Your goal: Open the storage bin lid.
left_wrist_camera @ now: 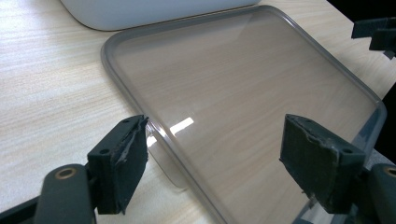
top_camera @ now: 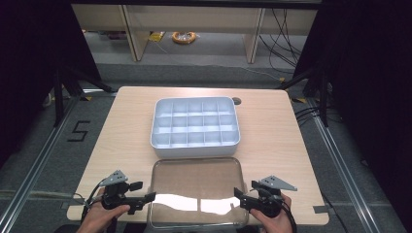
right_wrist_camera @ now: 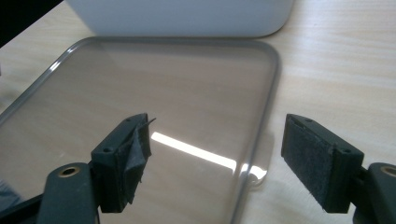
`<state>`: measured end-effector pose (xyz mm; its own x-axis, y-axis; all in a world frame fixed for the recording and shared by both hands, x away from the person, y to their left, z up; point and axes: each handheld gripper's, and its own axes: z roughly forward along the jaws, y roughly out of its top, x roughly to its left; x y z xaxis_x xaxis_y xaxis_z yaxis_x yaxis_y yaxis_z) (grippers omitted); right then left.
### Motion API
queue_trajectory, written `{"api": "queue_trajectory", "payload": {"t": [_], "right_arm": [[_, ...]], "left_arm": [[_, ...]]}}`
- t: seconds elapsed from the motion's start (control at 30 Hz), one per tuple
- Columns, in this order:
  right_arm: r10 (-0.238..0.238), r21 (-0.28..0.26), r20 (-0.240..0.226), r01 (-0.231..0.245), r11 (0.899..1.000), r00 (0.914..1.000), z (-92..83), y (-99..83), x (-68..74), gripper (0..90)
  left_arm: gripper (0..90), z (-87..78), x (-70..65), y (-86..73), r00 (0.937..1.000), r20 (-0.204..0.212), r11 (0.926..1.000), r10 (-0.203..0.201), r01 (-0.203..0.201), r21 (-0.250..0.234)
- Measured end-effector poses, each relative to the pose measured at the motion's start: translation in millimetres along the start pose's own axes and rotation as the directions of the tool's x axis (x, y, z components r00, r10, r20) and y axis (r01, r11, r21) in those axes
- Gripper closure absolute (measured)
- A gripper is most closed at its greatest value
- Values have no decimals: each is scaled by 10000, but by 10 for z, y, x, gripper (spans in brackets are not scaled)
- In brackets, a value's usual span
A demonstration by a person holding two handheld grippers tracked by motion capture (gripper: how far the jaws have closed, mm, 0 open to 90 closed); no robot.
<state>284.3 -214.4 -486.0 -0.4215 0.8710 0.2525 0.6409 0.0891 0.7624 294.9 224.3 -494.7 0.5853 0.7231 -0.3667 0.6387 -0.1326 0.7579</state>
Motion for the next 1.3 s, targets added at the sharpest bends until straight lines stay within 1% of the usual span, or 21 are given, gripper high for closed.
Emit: {"api": "queue_trajectory", "payload": {"t": [0.03, 0.07, 0.27, 0.3, 0.37, 0.43, 0.47, 0.53, 0.57, 0.63, 0.67, 0.73, 0.83, 0.9, 0.93, 1.03, 1.17, 1.2, 1.23, 1.27, 1.3], "right_arm": [[72, -87, -202, -74, 9999, 9998, 5, -20, 11, 248], [54, 27, -142, -54, 10000, 9999, -13, -30, 16, 248], [98, 36, -121, -97, 9999, 9999, -60, -95, 25, 248], [57, 6, -26, -57, 10000, 10000, -59, -107, 22, 248], [125, 41, -97, -125, 9999, 9999, -68, -115, 25, 248], [85, 117, -17, -85, 9999, 10000, -80, -136, 23, 248], [223, 263, -60, -221, 9994, 9997, -98, -151, 32, 248], [170, 272, 24, -171, 9995, 9999, -105, -167, 31, 248], [229, 177, -52, -228, 9996, 9997, -104, -173, 35, 247], [203, 207, -103, -201, 9996, 9997, -117, -180, 35, 247], [242, 368, -50, -240, 9990, 9997, -146, -189, 49, 246], [281, 366, -158, -275, 9990, 9995, -164, -202, 61, 245], [324, 346, -288, -314, 9989, 9991, -163, -222, 69, 244], [304, 402, -179, -297, 9988, 9994, -179, -234, 73, 243], [242, 389, -135, -237, 9990, 9996, -184, -248, 71, 243], [348, 389, -168, -341, 9987, 9993, -189, -263, 80, 242], [240, 513, -44, -238, 9984, 9997, -209, -293, 85, 241], [404, 577, -127, -396, 9975, 9991, -213, -300, 96, 240], [368, 468, -173, -359, 9983, 9992, -203, -311, 94, 240], [772, 756, -123, -761, 9942, 9969, -223, -324, 134, 239], [890, 745, -318, -864, 9935, 9955, -220, -332, 141, 239]], "left_arm": [[224, -8, -3, -8, 10000, 21, 10000, -18, 18, 11], [220, -14, -6, -16, 10000, 20, 10000, -1, 1, 29], [215, -44, -33, -64, 9999, 79, 9999, -67, 66, 121], [215, -45, -40, -73, 9999, 83, 9999, -111, 110, 117], [213, -49, -42, -80, 9999, 94, 9998, -103, 101, 156], [212, -58, -48, -91, 9999, 133, 9998, -46, 44, 185], [210, -64, -61, -102, 9998, 146, 9998, -99, 96, 175], [206, -71, -70, -113, 9999, 102, 9996, -49, 46, 273], [204, -69, -71, -119, 9998, 173, 9996, 0, -5, 297], [201, -73, -78, -126, 9999, 131, 9995, -2, -2, 320], [199, -76, -87, -136, 9997, 231, 9993, -8, -1, 378], [196, -80, -90, -150, 9997, 225, 9986, 84, -96, 514], [196, -88, -102, -159, 9998, 193, 9987, 104, -114, 490], [195, -102, -112, -169, 9999, 152, 9992, 47, -53, 408], [193, -119, -112, -182, 10000, 10, 9994, 73, -73, 343], [190, -133, -115, -196, 10000, 41, 9995, 26, -28, 325], [188, -162, -128, -222, 10000, 63, 9996, 16, -17, 295], [188, -168, -133, -229, 10000, 72, 9996, -3, 1, 298], [188, -172, -137, -232, 10000, 81, 9996, -41, 39, 296], [188, -182, -141, -242, 9999, 100, 9996, -21, 19, 278], [189, -187, -142, -246, 9999, 113, 9996, -21, 17, 296]]}}
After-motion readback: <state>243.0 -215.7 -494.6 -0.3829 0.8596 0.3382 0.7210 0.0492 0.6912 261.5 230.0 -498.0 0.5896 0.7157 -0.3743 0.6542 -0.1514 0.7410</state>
